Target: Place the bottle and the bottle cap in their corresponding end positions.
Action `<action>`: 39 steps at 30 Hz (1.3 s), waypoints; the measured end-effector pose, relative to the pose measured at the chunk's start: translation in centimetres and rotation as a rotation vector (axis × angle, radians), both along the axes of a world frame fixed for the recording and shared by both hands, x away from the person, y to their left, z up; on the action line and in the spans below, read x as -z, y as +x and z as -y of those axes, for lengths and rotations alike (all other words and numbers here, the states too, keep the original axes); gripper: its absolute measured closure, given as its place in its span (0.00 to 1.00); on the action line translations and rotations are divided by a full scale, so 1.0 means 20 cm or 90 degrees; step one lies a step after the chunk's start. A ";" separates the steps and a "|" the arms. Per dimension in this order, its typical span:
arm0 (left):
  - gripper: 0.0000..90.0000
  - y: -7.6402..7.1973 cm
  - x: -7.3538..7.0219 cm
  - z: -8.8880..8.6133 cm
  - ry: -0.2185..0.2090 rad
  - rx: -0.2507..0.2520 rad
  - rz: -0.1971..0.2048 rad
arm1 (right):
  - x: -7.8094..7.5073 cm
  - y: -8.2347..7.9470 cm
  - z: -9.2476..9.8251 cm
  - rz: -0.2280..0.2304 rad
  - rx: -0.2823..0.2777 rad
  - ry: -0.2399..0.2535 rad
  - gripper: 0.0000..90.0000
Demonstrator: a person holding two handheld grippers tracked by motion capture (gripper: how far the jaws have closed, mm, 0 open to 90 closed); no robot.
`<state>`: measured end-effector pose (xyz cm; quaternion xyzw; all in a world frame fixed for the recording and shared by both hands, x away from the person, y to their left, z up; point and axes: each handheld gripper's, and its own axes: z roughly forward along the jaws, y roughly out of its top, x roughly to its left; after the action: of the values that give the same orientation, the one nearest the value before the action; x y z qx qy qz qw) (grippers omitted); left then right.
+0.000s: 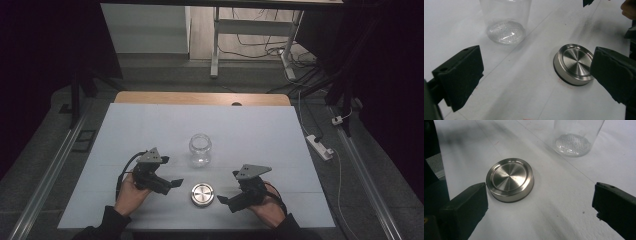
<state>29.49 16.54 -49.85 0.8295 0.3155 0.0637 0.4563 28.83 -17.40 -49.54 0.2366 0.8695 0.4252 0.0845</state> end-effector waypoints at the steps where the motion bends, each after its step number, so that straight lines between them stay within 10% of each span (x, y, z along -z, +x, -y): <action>1: 0.00 -0.01 0.00 0.00 0.000 0.000 -0.001 | 0.00 0.00 0.01 -0.001 0.001 0.000 0.00; 39: 0.00 -0.30 0.02 -0.28 -0.016 -0.062 -0.010 | -0.01 -0.09 0.33 0.019 0.109 -0.022 0.00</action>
<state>23.46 22.06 -50.26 0.8080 0.3600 0.0753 0.4603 27.06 -23.91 -49.28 0.3018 0.8522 0.4046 0.1377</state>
